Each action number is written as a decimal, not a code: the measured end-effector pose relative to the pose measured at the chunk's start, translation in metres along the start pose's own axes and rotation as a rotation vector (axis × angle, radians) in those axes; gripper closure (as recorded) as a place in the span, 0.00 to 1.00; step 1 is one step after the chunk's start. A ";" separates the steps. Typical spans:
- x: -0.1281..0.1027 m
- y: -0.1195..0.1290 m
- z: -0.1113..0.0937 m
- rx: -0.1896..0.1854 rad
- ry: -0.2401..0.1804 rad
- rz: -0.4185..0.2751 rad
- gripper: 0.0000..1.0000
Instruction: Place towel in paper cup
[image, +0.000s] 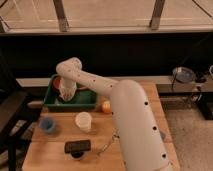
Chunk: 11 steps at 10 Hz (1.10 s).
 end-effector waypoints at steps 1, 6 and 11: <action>0.003 -0.002 -0.024 -0.015 0.024 -0.001 1.00; -0.020 0.014 -0.096 -0.052 0.050 0.018 1.00; -0.118 0.008 -0.128 -0.009 -0.036 0.088 1.00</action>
